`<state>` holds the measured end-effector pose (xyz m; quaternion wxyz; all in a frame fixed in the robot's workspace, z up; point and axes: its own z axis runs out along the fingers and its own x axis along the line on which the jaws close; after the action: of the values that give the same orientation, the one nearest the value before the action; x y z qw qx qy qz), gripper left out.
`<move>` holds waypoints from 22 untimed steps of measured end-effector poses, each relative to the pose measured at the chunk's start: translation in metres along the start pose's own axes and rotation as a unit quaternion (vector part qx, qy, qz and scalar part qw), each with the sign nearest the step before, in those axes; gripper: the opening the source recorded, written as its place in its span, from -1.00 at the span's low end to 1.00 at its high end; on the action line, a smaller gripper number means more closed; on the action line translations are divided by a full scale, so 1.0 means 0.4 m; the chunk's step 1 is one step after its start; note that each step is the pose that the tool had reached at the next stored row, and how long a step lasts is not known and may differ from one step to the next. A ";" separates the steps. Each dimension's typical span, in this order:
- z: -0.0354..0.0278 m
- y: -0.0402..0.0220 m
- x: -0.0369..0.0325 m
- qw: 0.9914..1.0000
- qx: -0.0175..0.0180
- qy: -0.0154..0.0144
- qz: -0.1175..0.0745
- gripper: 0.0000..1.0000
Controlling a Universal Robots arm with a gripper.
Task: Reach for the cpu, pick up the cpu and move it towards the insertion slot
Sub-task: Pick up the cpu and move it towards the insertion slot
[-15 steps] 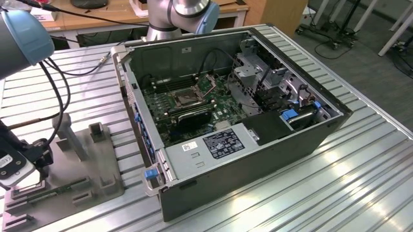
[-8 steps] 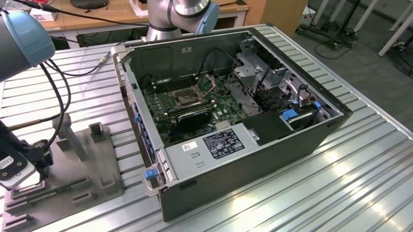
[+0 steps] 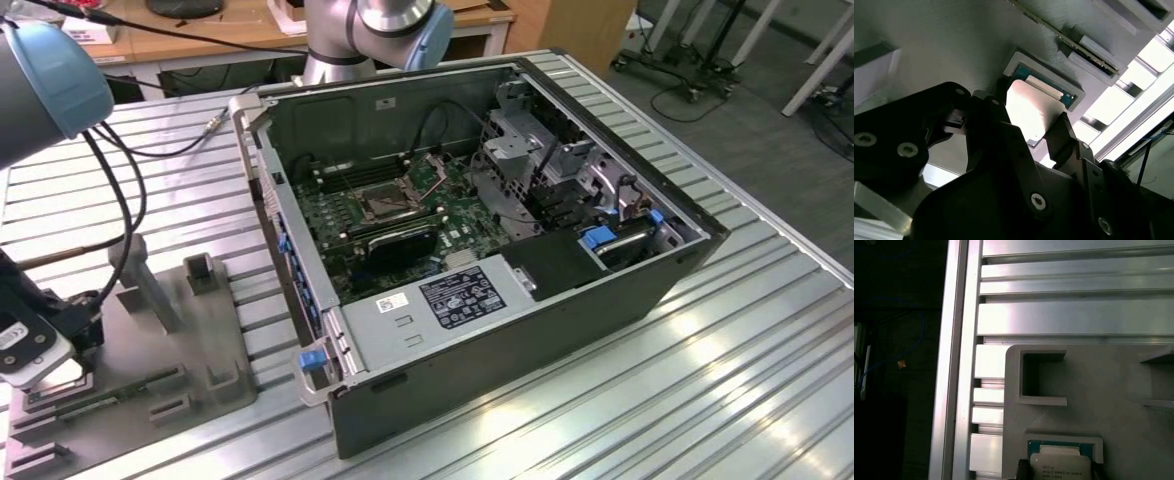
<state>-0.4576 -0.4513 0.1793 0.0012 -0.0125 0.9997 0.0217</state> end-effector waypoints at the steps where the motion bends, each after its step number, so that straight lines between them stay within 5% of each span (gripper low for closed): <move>1: -0.001 0.000 0.000 1.000 0.000 0.000 0.000 0.09; 22: -0.038 0.002 0.000 1.000 0.000 0.000 0.000 0.09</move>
<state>-0.4576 -0.4513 0.1945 0.0012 -0.0125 0.9997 0.0217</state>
